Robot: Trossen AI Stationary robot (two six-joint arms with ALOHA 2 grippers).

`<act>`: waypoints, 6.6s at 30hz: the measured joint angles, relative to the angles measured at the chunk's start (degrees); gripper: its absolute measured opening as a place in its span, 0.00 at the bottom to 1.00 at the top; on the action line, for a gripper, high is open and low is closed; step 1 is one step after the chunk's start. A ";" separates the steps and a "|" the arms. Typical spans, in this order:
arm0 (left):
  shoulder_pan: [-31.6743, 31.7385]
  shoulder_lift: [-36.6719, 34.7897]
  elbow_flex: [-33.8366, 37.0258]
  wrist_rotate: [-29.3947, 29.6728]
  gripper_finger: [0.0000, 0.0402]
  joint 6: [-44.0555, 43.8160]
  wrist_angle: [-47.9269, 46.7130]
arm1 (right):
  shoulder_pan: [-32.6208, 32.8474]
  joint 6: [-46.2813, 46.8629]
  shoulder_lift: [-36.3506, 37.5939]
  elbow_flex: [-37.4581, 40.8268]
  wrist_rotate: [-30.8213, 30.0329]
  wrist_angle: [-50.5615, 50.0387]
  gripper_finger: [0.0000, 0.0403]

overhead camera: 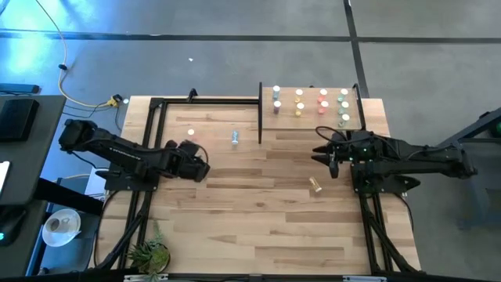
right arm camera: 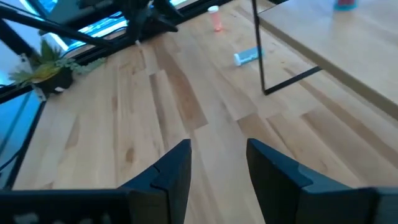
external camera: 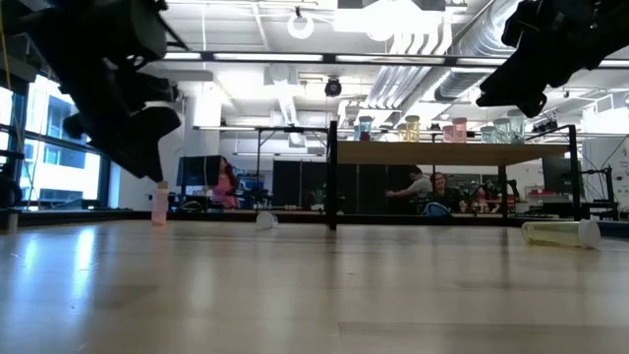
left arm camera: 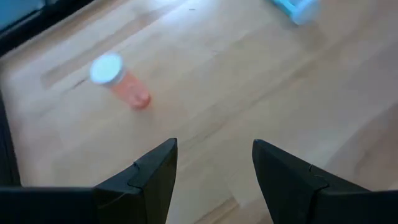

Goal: Pick and place medicine bottles onto shelf by color
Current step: Put the pink medicine bottle aligned with the other pink medicine bottle on the shelf

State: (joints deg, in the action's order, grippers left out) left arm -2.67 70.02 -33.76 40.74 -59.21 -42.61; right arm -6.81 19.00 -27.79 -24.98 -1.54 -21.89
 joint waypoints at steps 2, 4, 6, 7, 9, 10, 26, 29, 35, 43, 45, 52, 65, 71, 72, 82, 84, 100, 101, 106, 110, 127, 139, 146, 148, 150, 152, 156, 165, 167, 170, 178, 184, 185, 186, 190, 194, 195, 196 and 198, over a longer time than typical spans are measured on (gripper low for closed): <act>-1.00 0.00 1.41 1.50 0.49 -5.30 0.21 | 0.13 0.00 0.00 0.01 -0.82 0.00 0.36; -1.60 0.00 2.84 2.52 0.49 -10.33 0.44 | 0.13 0.00 0.00 0.01 -1.49 0.00 0.36; -1.69 0.02 3.84 3.52 0.49 -14.64 0.57 | 0.13 -0.05 0.00 0.01 -1.90 0.00 0.36; -1.64 0.02 4.30 4.08 0.49 -16.17 0.77 | 0.13 -0.43 0.00 0.01 -2.01 0.00 0.36; -1.39 0.02 5.32 5.87 0.49 -18.02 2.14 | 0.13 -1.13 0.00 0.01 -2.20 0.00 0.36; -1.24 0.02 5.95 6.89 0.49 -18.22 3.49 | 0.13 -1.27 0.00 0.01 -2.32 0.03 0.36; 8.28 0.11 8.71 4.57 0.49 -13.04 14.99 | 0.13 -2.56 0.00 0.01 -2.28 2.91 0.36; 10.48 1.05 8.71 4.41 0.50 -11.11 16.63 | 0.13 -2.24 0.00 0.01 -2.26 2.91 0.36; 14.07 4.21 8.68 4.38 0.56 -9.73 17.27 | 0.13 -1.29 0.00 0.01 -2.04 2.91 0.36; 17.50 8.86 8.68 4.93 0.60 -12.47 18.81 | 0.13 -1.38 0.00 0.01 -2.06 2.93 0.36; 18.26 9.90 8.68 5.08 0.60 -11.64 20.59 | 0.13 -1.46 0.00 0.01 -2.06 2.93 0.36; 20.93 14.14 8.68 6.07 0.60 -5.59 28.13 | 0.13 -1.46 0.00 0.01 -2.08 2.93 0.36; 23.77 18.71 8.68 5.95 0.59 -4.75 30.71 | 0.13 -1.48 0.00 0.00 -2.10 2.93 0.36; 23.77 18.75 8.68 7.39 0.56 -3.02 30.76 | 0.13 -1.48 0.00 0.01 -2.12 2.93 0.36; 23.77 18.75 8.68 7.47 0.54 -2.83 30.73 | 0.13 -1.48 0.00 -0.01 -2.12 2.93 0.36; 23.76 18.75 8.68 7.75 0.33 -1.62 30.69 | 0.13 -1.48 0.00 0.01 -2.15 2.93 0.36; 23.77 18.75 8.68 7.83 0.30 -1.09 30.69 | 0.13 -1.50 0.00 0.01 -2.34 2.93 0.36; 23.58 17.75 8.66 6.11 0.24 3.36 30.71 | 0.13 -1.51 0.00 0.01 -2.30 2.91 0.36; 23.50 17.22 8.66 5.32 0.24 4.47 30.69 | 0.12 -1.51 -0.02 0.01 -2.30 2.91 0.36; 23.48 13.49 8.64 -1.60 0.24 10.40 30.82 | 0.11 -2.55 0.00 -0.01 -2.28 2.89 0.36; 22.19 9.46 8.55 -7.14 0.24 13.65 31.36 | 0.13 -2.93 0.00 0.01 -2.24 2.73 0.36; 9.42 2.67 8.03 -26.07 0.24 33.86 63.39 | 0.12 -7.73 -7.57 0.01 5.78 8.92 0.36; 8.49 2.69 4.60 -28.32 0.24 36.03 65.97 | 0.13 -9.00 -17.45 0.01 13.53 25.42 0.36; 6.31 2.69 -3.57 -27.80 0.24 42.40 55.50 | 3.25 -10.97 -20.53 0.01 17.16 33.56 0.36; 5.71 2.69 -5.12 -26.77 0.24 42.92 52.21 | 4.81 -12.17 -20.88 0.01 16.33 34.53 0.36; 5.23 2.69 -6.35 -26.33 0.24 42.92 49.86 | 6.18 -13.06 -21.05 0.01 15.30 36.36 0.36; 4.71 2.69 -7.30 -26.39 0.24 42.89 48.16 | 7.45 -14.85 -21.03 0.01 15.23 38.28 0.36; 3.72 2.70 -7.75 -26.40 0.24 41.64 46.57 | 9.67 -18.85 -21.03 0.01 15.73 41.55 0.36; 2.55 4.43 -7.83 -26.36 0.24 38.21 45.02 | 10.40 -24.27 -21.25 -4.72 16.09 41.72 0.40; 2.57 5.61 -7.96 -26.40 0.24 38.17 45.53 | 10.42 -25.46 -21.93 -7.75 15.40 38.84 0.42; 2.65 8.69 -9.22 -26.62 0.24 38.64 44.85 | 10.02 -25.60 -24.03 -12.96 14.95 33.76 0.46; 2.68 16.65 -17.20 -27.55 0.24 41.54 37.87 | 7.06 -25.48 -34.33 -25.83 14.62 16.23 0.47; 2.70 20.74 -22.04 -28.27 0.24 44.53 35.69 | 6.80 -25.51 -43.17 -29.69 14.65 13.21 0.47; 2.70 20.99 -22.54 -28.30 0.24 44.93 34.70 | 6.80 -25.65 -44.64 -30.20 14.66 13.48 0.47; 2.70 21.28 -23.15 -28.31 0.24 45.25 34.08 | 6.80 -26.18 -45.63 -30.35 14.64 13.45 0.47; 2.61 22.44 -24.75 -28.35 0.24 46.82 33.54 | 6.80 -29.09 -50.03 -31.35 14.64 13.86 0.47; 2.59 23.13 -25.19 -28.64 0.24 47.46 33.20 | 6.84 -30.01 -53.89 -32.16 14.64 17.05 0.47; 2.59 23.42 -25.37 -28.60 0.24 47.44 33.45 | 6.84 -30.03 -54.66 -32.14 14.62 18.41 0.47; 2.59 23.60 -25.39 -28.60 0.24 47.46 33.36 | 6.84 -30.26 -55.35 -32.22 14.27 19.95 0.47; 2.59 23.65 -25.26 -28.56 0.24 47.46 32.74 | 6.84 -31.12 -56.04 -32.12 13.77 19.67 0.47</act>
State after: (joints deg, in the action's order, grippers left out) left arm -0.08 93.66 -59.02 12.19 -11.75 -9.87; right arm 0.03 -12.11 -83.83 -57.10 12.23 -2.22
